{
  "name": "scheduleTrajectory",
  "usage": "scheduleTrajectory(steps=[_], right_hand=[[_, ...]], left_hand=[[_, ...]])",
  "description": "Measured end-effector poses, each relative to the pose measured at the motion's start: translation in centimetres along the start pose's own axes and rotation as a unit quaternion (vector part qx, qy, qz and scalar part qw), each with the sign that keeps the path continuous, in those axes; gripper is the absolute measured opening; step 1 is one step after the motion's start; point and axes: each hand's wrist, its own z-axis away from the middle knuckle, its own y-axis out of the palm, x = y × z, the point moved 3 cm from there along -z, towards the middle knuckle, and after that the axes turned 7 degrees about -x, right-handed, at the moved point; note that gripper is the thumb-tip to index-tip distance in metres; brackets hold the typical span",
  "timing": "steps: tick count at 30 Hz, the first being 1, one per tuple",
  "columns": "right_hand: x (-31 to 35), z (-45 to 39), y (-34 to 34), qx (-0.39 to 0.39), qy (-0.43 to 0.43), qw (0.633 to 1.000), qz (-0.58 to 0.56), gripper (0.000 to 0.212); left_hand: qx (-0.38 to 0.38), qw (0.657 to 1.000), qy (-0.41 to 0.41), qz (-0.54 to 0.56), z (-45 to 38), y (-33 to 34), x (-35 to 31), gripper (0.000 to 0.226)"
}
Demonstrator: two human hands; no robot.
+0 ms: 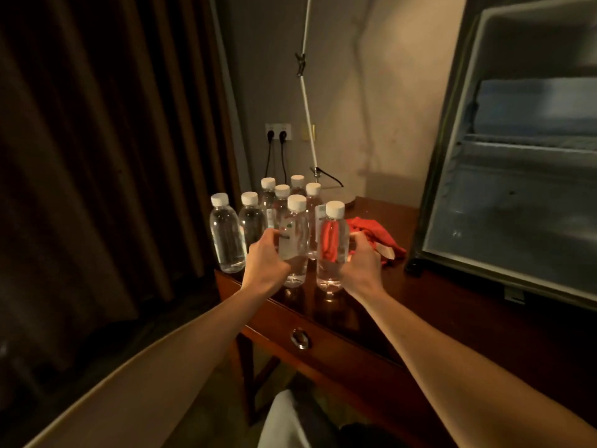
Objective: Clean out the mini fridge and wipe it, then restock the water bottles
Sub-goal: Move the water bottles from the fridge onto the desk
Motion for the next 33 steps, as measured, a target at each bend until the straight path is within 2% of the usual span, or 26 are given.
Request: scheduleTrajectory(steps=[9, 16, 19, 21, 25, 28, 33], right_hand=[[1.3, -0.7, 6.0, 0.058, -0.002, 0.998, -0.032, 0.055], [0.9, -1.8, 7.4, 0.064, -0.003, 0.997, -0.032, 0.052], [0.4, -2.2, 7.4, 0.051, -0.007, 0.998, -0.024, 0.054], [0.4, -2.3, 7.3, 0.055, -0.007, 0.998, -0.02, 0.055], [0.1, -2.2, 6.7, 0.069, -0.003, 0.998, -0.007, 0.059], [-0.2, -1.8, 5.1, 0.069, -0.007, 0.997, 0.017, 0.066], [-1.0, -1.1, 0.7, 0.063, 0.003, 0.993, 0.102, 0.054]], left_hand=[[-0.069, 0.997, -0.033, -0.022, -0.6, -1.7, 3.9, 0.059], [-0.067, 0.996, -0.02, -0.06, -1.5, -0.7, 4.3, 0.07], [-0.064, 0.995, -0.017, -0.077, -1.7, -0.3, 4.0, 0.085], [-0.063, 0.994, -0.018, -0.083, -1.7, -0.2, 4.0, 0.088], [-0.055, 0.991, -0.026, -0.121, -1.4, -0.4, 4.3, 0.07], [-0.052, 0.986, -0.045, -0.151, -0.6, -0.9, 4.4, 0.065], [-0.02, 0.985, -0.007, -0.169, 1.1, -0.2, 2.0, 0.043]])
